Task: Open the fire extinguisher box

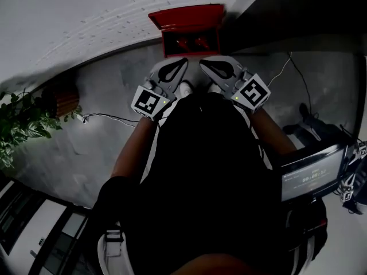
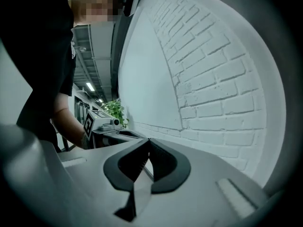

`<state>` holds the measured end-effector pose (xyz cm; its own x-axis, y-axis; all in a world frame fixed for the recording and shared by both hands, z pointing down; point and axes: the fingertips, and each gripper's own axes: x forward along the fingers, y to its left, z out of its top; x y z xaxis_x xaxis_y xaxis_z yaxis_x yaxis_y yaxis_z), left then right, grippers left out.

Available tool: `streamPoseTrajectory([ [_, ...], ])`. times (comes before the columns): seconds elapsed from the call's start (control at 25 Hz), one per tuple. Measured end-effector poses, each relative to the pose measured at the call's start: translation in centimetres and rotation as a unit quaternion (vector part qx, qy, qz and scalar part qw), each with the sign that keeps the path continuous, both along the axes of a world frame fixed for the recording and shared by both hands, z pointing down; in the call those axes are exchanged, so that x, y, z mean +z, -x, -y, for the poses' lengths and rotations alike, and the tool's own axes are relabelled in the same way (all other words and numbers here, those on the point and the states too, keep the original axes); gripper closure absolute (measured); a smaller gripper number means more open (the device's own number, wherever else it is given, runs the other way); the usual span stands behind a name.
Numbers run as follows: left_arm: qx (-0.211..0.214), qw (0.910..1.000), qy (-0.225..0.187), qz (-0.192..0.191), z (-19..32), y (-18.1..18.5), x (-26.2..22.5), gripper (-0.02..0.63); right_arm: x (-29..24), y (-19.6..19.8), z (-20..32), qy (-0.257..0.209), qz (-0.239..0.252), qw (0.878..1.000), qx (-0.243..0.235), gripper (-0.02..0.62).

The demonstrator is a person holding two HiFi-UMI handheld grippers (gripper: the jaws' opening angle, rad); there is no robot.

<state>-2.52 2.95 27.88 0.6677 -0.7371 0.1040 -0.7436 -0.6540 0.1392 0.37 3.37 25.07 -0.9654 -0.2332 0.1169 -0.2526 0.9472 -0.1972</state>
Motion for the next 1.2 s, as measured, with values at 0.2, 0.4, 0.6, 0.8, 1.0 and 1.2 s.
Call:
streamPoseTrajectory([
  [0.2, 0.014, 0.9996, 0.006, -0.025, -2.5, -0.1, -3.9, 0.603, -3.2, 0.4, -1.6, -0.024, -0.015, 1.000, -0.011, 0.586],
  [0.4, 0.006, 0.9995, 0.007, -0.029, -2.9, 0.1, -6.7, 0.603, -5.5, 0.8, -1.5, -0.042, -0.011, 0.999, -0.019, 0.586],
  [0.6, 0.007, 0.9996, -0.007, -0.027, -2.7, 0.1, -7.5, 0.603, -5.7, 1.0, -1.3, -0.051, -0.011, 0.998, -0.026, 0.584],
  [0.8, 0.009, 0.9995, -0.010, -0.027, -2.5, -0.3, -7.9, 0.603, -6.1, 1.0, -1.1, -0.052, -0.005, 0.998, -0.029, 0.584],
  [1.0, 0.016, 0.9996, -0.009, -0.022, -2.6, -0.4, -7.8, 0.603, -6.0, 1.0, -1.0, -0.047, 0.002, 0.999, -0.026, 0.584],
  [1.2, 0.022, 0.9996, -0.010, -0.018, -2.8, -0.6, -7.5, 0.603, -5.7, 0.8, -1.8, -0.043, 0.002, 0.999, -0.023, 0.584],
])
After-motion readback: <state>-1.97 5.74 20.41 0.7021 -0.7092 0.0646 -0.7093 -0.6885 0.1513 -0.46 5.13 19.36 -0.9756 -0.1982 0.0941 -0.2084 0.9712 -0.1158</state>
